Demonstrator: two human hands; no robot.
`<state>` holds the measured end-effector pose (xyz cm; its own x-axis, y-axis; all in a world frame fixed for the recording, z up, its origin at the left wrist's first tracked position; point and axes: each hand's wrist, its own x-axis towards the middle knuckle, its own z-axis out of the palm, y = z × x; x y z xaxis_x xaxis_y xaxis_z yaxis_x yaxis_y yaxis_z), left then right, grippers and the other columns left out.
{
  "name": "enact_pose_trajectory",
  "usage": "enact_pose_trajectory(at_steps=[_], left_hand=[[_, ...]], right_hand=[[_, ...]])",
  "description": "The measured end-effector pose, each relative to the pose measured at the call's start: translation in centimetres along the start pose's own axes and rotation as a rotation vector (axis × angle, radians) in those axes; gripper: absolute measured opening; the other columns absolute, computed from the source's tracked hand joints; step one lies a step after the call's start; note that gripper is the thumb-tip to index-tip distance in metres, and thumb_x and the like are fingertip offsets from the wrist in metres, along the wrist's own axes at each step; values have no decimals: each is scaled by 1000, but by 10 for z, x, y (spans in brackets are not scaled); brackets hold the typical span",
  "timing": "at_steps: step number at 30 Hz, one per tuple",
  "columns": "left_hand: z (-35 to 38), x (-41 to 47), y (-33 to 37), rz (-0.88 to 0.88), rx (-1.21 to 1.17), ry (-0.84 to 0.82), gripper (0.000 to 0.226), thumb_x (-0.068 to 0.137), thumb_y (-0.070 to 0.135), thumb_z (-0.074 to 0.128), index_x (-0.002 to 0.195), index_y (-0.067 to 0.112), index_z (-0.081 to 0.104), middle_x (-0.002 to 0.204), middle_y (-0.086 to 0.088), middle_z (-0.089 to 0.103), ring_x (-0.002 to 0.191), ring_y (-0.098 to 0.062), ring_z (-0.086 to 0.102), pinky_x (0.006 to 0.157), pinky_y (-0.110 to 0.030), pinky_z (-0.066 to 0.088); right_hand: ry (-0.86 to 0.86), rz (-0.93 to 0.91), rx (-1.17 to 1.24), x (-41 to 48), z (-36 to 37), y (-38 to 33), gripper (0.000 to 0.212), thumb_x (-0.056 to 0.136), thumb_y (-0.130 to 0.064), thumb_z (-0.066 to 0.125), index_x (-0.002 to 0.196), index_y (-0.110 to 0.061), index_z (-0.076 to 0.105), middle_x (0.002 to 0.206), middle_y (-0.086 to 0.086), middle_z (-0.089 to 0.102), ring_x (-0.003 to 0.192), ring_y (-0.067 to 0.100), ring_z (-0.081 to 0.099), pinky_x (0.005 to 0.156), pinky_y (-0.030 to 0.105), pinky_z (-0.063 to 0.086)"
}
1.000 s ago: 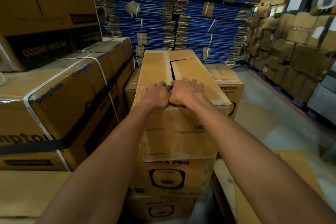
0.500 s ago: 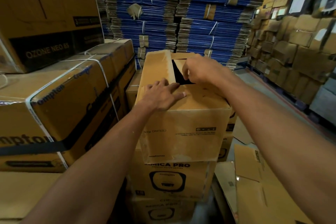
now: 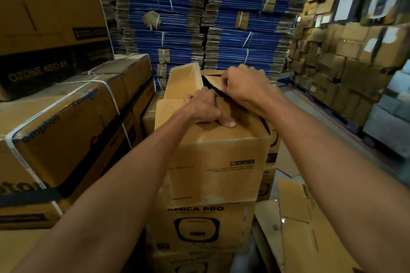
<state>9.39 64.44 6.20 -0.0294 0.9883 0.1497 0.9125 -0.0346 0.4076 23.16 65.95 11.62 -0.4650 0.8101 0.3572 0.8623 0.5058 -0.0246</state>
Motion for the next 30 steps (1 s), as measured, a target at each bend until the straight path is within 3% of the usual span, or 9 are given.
enact_pose_trajectory(at_steps=[4,8,12,15,20,22,24,27,30], left_hand=[[-6,-24,-2,95,82,178,109,52,66,90,140,20,45,134,-3,48,129,-23,41,107,-41,23],[-12,-46,-1,190,168,353,110,53,69,87,139,18,42,131,-3,46,125,-22,41,108,-42,24],[-8,-68,27,510,343,655,86,60,46,90,125,22,38,118,-4,50,110,-23,43,97,-45,37],[-3,-81,29,495,462,744,81,64,45,88,130,19,49,120,-6,58,111,-26,50,94,-45,33],[-9,-110,9,518,546,791,56,78,45,83,120,13,63,104,-8,72,88,-29,68,78,-43,48],[-9,-124,11,620,534,770,35,90,37,75,114,14,64,89,-6,72,68,-26,66,63,-36,48],[-9,-137,13,657,502,702,22,98,31,67,114,16,61,78,-4,69,53,-21,58,51,-28,38],[-8,-156,18,537,558,518,23,105,34,52,120,19,61,76,1,63,49,-18,47,46,-27,31],[0,-171,17,427,547,165,49,103,48,50,145,26,43,114,-1,64,88,-20,62,69,-37,53]], right_hand=[[-66,55,189,15,-16,20,17,89,-12,60,89,-19,75,95,3,68,99,27,61,86,47,50],[-201,132,405,24,-35,36,19,91,2,61,89,-8,77,90,6,73,81,11,62,62,20,45],[-289,149,442,31,-31,51,24,96,5,54,89,-5,75,81,11,69,64,14,58,55,22,46],[-438,105,355,15,-12,54,24,103,-6,49,103,2,72,100,25,69,74,24,62,68,31,49],[-398,418,1022,-11,51,73,40,109,-11,34,70,-11,42,33,-4,47,27,2,48,36,14,39],[-318,341,805,-1,94,107,39,108,-17,38,75,-6,56,52,-6,64,64,4,73,53,18,53],[-377,124,626,-8,111,116,29,104,-39,53,91,-25,75,92,-11,72,109,13,70,79,32,59],[-701,-155,417,-23,55,51,46,92,-62,58,128,-35,65,122,-22,64,114,0,58,94,22,46],[-718,-160,439,-44,37,23,66,76,-74,65,131,-38,62,136,-17,57,127,8,52,104,32,41]])
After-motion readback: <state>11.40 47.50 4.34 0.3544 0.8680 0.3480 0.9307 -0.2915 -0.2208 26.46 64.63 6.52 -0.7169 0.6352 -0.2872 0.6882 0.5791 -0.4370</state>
